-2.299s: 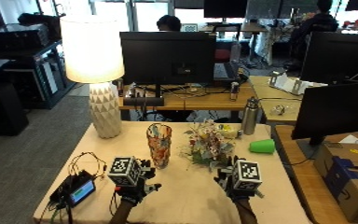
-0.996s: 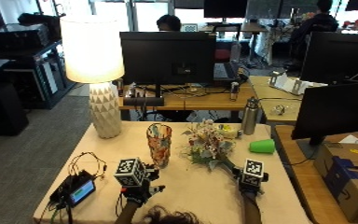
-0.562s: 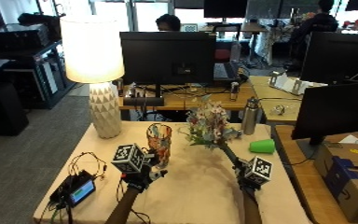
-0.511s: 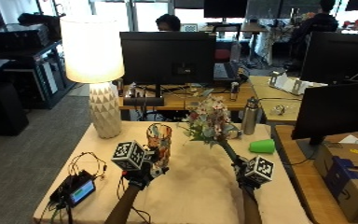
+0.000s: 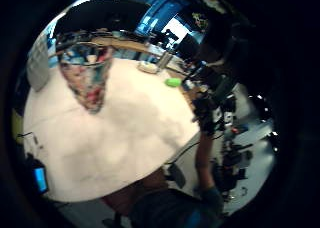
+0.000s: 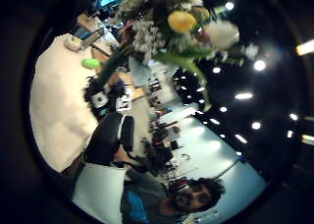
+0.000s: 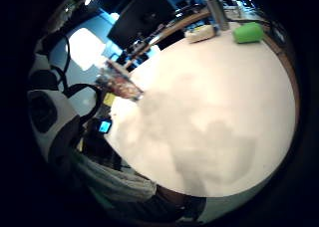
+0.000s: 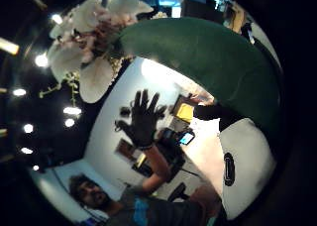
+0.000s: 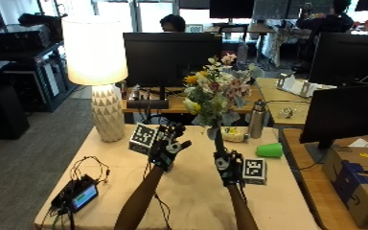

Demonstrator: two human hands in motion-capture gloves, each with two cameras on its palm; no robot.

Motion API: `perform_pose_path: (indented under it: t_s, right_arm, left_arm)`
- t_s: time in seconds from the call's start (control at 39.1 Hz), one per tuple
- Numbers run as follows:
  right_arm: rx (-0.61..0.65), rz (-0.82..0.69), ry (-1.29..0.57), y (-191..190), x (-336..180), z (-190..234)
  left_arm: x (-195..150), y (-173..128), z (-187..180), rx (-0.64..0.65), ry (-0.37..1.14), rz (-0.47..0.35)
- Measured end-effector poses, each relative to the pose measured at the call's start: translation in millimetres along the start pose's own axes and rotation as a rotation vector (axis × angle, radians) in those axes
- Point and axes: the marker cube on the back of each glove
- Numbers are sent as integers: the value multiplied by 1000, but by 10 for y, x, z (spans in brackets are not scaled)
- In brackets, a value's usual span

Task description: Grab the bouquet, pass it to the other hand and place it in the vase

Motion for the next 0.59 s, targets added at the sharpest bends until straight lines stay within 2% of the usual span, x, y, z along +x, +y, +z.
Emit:
perform_pose_path:
  t_s: [0.08, 0.23, 0.33, 0.43, 0.51, 0.59]
  right_arm:
    - [-42, 68, -49, 90, -119, 164]
    - [-134, -47, -198, 165, -331, 513]
    - [-206, -34, -294, 256, -494, 708]
    - [-256, -43, -334, 319, -531, 883]
    - [-284, -64, -342, 344, -506, 995]
    - [-283, -184, -259, 298, -400, 1076]
  left_arm:
    - [51, -73, 109, 0, 104, -20]
    - [88, -154, 374, -72, 280, -34]
    - [83, -205, 471, -82, 347, -27]
    - [45, -288, 478, -67, 379, -11]
    - [89, -293, 457, -76, 404, -33]
    - [145, -278, 428, -78, 437, -49]
